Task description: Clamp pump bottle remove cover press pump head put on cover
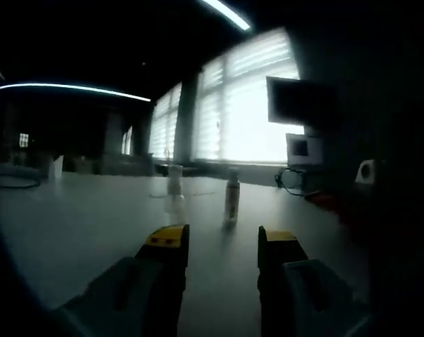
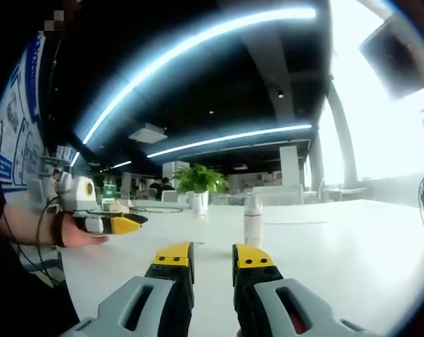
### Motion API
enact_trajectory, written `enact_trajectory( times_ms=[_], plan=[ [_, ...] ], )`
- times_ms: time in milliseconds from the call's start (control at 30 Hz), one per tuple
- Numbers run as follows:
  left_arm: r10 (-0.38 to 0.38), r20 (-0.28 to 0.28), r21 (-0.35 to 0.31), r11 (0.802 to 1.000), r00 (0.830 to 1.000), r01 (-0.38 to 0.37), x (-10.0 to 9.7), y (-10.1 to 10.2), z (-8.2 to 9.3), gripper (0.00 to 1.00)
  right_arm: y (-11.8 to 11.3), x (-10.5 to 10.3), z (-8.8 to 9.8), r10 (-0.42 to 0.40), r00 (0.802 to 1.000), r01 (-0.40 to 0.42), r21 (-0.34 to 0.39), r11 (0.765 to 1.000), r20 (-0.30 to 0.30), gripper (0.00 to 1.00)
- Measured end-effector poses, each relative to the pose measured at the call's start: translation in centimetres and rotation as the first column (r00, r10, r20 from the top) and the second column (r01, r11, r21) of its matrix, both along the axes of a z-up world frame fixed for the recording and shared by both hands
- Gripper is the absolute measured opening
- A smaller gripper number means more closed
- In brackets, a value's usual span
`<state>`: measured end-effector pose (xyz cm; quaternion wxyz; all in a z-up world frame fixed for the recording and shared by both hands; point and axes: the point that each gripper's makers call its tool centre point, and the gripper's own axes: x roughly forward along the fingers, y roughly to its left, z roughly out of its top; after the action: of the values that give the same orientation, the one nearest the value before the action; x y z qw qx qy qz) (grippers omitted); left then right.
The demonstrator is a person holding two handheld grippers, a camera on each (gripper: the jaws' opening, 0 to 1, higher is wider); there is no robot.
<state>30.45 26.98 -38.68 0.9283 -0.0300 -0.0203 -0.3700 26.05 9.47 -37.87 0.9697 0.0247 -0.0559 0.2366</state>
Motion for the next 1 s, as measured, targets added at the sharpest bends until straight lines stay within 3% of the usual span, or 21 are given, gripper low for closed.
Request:
enact_trajectory(
  times_ms=[500,800,1000],
  plan=[
    [0.015,-0.009,0.021,1.000,1.000,-0.015,0.3,0.3,-0.4,0.30,0.0,-0.1,0.0,-0.001,1.000,0.001,0.007,1.000,-0.004,0.16],
    [0.029,0.033,0.118,0.993,0.999,-0.032,0.4,-0.7,-0.8,0.30,-0.1,0.1,-0.3,-0.004,1.000,0.004,-0.006,1.000,-0.011,0.16],
    [0.049,-0.016,0.065,0.997,0.999,-0.048,1.4,-0.4,-0.3,0.30,-0.2,0.2,-0.4,-0.003,1.000,0.003,-0.008,1.000,-0.012,0.16]
  ],
)
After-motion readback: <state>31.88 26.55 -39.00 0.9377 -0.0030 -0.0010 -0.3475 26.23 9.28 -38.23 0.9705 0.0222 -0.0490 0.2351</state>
